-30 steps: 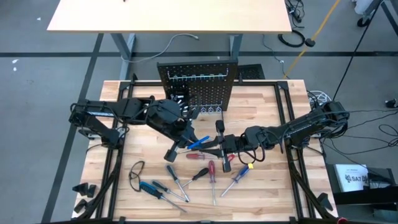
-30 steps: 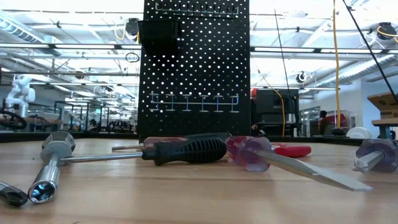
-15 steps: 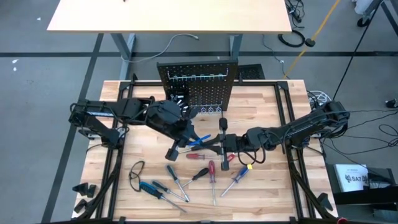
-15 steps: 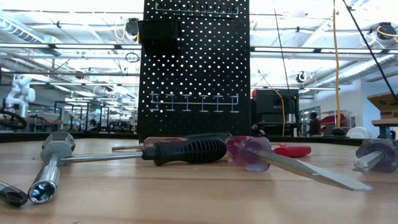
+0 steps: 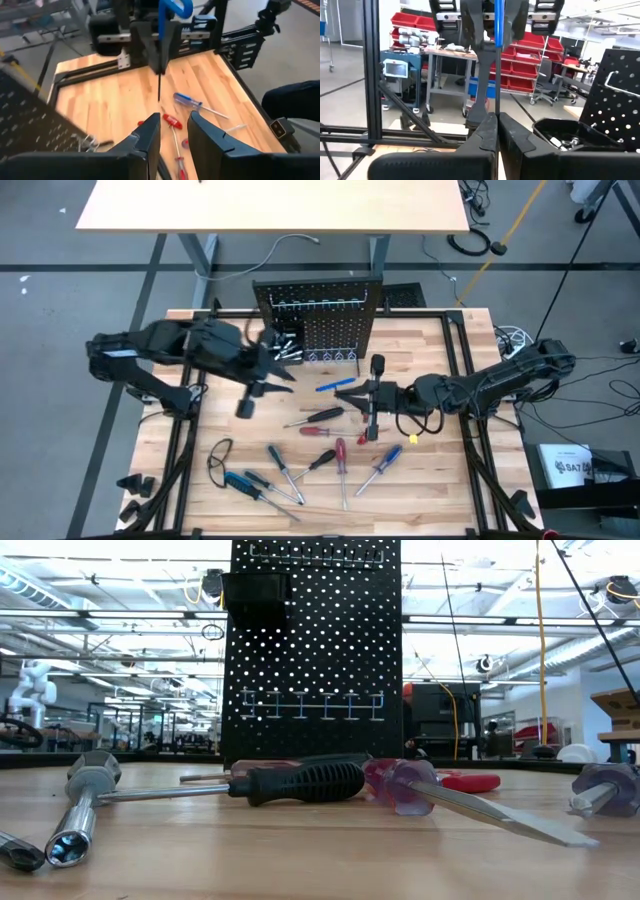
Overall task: Hang tools onto peg board
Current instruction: Hang the pick tool on the pegboard
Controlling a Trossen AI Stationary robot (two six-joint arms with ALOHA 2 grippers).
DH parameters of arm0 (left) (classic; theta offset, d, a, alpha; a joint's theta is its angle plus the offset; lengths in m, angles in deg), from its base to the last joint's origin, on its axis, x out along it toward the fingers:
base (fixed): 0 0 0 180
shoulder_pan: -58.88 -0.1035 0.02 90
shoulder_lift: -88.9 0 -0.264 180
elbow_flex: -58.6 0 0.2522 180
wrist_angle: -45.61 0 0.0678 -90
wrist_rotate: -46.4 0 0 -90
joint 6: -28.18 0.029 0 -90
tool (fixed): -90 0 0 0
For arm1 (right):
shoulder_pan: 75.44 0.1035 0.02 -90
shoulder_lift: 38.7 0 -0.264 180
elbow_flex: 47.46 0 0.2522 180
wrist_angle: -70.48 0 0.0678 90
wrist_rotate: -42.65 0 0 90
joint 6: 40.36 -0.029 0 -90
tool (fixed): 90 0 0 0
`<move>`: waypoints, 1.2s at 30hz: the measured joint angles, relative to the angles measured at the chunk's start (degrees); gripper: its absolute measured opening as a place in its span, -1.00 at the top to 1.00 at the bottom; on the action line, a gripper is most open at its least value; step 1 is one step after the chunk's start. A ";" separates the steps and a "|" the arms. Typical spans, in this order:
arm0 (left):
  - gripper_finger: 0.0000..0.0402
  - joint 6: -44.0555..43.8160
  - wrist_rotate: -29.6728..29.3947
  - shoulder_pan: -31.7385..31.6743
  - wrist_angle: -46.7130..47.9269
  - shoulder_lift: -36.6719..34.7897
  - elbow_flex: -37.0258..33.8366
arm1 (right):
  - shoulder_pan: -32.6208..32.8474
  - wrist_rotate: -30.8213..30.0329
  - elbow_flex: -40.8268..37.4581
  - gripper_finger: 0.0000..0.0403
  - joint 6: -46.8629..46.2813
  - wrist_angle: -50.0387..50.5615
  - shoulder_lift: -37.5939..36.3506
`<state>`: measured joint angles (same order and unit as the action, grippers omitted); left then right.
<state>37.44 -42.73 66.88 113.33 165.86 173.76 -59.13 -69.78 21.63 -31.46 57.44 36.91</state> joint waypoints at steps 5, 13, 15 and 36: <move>0.50 -1.98 -3.27 2.48 0.36 -4.68 -3.57 | -7.36 5.60 -1.30 1.00 -4.67 0.41 0.02; 0.50 -4.47 -8.23 5.33 -7.68 -12.77 -17.63 | -17.97 13.93 -2.64 1.00 -10.23 -4.91 1.27; 0.50 -4.40 -10.41 5.22 -11.27 -14.51 -21.08 | -19.34 15.40 -2.64 1.00 -11.22 -6.30 2.05; 0.42 -1.59 -20.17 2.94 -37.39 -11.07 -30.48 | -13.10 13.15 -2.64 1.00 -8.34 -9.59 6.60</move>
<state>35.85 -62.91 69.82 75.95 154.79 143.28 -72.23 -56.63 18.99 -39.81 47.86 43.51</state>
